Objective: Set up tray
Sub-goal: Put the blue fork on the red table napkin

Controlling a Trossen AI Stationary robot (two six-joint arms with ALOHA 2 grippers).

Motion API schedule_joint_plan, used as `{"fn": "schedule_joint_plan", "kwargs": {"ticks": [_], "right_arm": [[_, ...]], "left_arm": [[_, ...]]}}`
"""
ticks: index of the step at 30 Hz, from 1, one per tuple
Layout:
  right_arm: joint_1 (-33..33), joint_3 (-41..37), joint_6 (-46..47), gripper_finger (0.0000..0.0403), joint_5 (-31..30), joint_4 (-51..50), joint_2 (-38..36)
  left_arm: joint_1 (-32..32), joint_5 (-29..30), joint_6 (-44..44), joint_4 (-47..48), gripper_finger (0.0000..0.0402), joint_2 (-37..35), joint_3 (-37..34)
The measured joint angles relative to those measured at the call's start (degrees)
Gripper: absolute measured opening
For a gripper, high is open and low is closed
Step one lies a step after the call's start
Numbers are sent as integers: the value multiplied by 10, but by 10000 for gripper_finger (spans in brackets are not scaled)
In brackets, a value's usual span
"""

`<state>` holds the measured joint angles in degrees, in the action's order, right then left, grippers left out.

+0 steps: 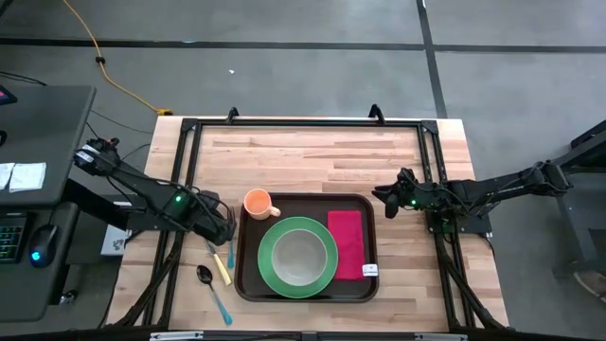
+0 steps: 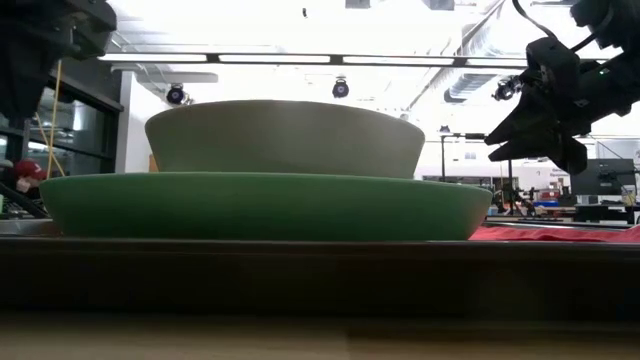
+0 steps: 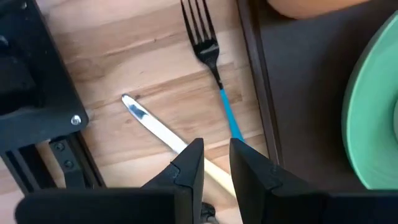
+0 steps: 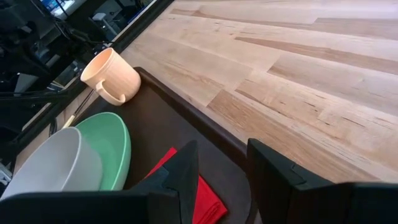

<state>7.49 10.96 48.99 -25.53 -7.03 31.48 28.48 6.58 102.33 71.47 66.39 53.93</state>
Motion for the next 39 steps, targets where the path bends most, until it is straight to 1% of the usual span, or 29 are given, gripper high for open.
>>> {"fn": "schedule_joint_plan", "kwargs": {"ticks": [14,18,22,26,35,39], "right_arm": [[0,0,0,114,8,0,0],[0,0,0,114,0,0,0],[0,0,0,114,-10,-3,0],[0,0,0,114,-10,-5,0],[0,0,0,114,-11,-9,0],[0,0,0,114,-11,-10,0]], "left_arm": [[0,6,0,2,108,3,0],[0,6,0,3,108,3,0],[0,25,0,4,108,3,0],[0,26,0,4,108,3,0],[0,-11,-3,4,108,3,0],[0,-13,-3,3,108,3,0]]}}
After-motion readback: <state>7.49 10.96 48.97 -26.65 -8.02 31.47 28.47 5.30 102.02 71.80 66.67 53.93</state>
